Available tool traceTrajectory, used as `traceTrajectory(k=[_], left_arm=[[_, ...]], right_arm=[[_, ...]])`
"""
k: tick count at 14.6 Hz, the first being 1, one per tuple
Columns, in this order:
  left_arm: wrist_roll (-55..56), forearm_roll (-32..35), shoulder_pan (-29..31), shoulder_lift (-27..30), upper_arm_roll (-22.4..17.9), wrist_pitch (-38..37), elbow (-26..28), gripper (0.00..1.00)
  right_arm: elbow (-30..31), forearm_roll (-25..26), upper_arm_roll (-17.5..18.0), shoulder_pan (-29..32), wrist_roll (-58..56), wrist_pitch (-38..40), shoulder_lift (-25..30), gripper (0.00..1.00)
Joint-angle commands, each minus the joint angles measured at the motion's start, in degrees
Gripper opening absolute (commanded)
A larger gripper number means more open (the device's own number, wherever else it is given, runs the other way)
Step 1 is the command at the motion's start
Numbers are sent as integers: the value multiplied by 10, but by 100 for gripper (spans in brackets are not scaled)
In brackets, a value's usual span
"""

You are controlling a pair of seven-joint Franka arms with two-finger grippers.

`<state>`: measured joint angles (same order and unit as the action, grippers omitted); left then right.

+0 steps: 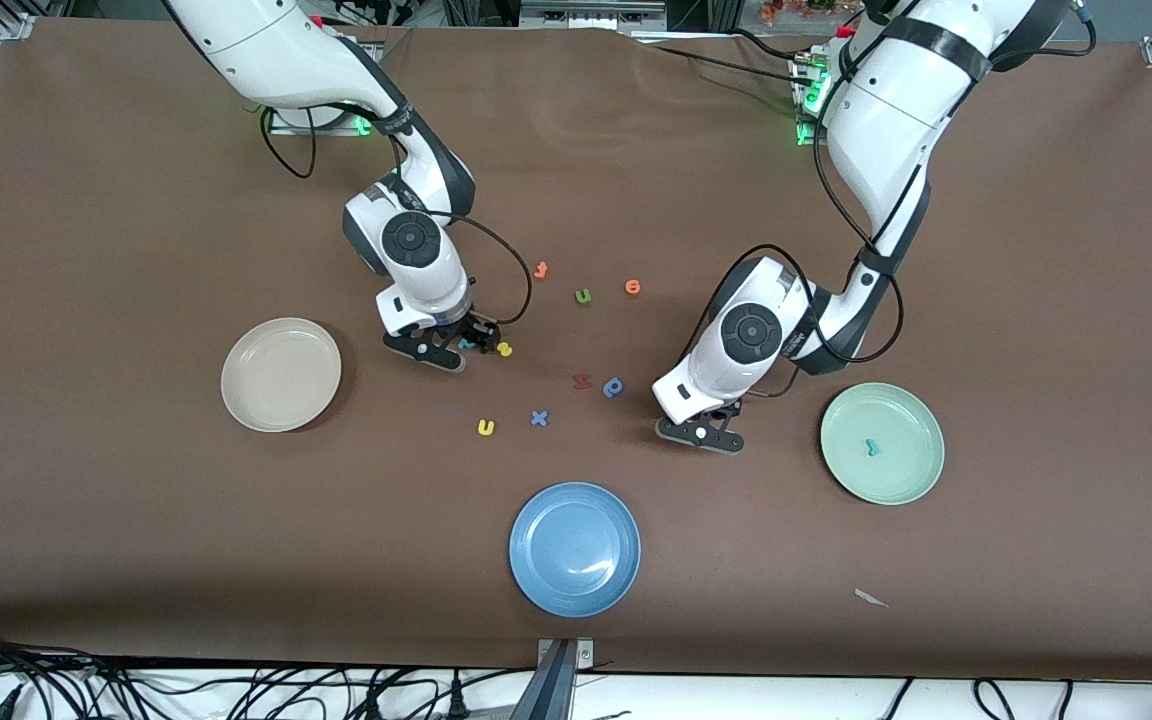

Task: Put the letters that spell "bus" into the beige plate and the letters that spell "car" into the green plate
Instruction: 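Carry the teal 'c' with the left gripper onto the green plate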

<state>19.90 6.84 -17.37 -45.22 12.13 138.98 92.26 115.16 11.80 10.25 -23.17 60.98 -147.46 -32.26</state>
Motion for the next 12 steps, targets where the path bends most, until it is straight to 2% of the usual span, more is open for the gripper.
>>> traceTrajectory(k=[1, 5, 8, 12], left_arm=[[18, 13, -1, 7, -3, -6, 2, 9], [7, 13, 28, 54, -6, -63, -1, 10], [-105, 13, 94, 84, -4, -106, -2, 10], [-243, 5, 188, 88, -2, -123, 4, 12]], right_arm=[[8, 11, 1, 4, -6, -13, 1, 69], [8, 11, 2, 4, -6, -12, 1, 55], [8, 11, 2, 3, -6, -13, 1, 47], [7, 11, 2, 1, -4, -19, 1, 39]])
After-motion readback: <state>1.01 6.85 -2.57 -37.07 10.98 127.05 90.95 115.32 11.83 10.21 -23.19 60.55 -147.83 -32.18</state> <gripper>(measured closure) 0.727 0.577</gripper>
